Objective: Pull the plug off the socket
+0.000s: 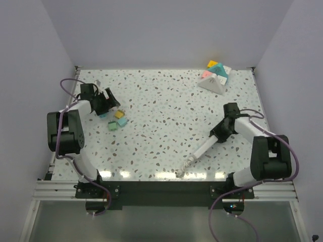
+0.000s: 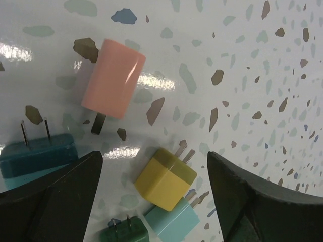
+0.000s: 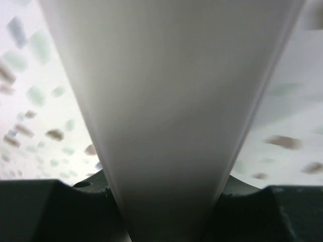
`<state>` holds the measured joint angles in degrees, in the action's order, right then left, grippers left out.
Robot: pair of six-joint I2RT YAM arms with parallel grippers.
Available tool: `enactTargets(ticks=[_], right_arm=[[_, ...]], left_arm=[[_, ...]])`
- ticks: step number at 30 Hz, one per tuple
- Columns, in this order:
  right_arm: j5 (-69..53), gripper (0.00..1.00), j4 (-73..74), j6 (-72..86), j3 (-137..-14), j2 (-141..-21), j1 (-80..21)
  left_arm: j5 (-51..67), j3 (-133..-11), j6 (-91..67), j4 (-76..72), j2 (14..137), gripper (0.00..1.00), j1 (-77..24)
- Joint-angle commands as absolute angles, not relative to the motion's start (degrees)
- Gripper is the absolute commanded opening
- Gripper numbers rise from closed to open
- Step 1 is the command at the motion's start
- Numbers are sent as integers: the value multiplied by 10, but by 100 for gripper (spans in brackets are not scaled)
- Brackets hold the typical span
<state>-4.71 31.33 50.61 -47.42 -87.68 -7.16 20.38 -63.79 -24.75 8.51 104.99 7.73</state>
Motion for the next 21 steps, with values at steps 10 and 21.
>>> enactTargets(ticks=[10,21], right_arm=[[118,19,404,517,-388,-667,239],[58,67,384,469,-369,-674,339]], left_arm=[[270,-553,-293,21,883,99,75],[300,-527,-312,-17,856,99,37]])
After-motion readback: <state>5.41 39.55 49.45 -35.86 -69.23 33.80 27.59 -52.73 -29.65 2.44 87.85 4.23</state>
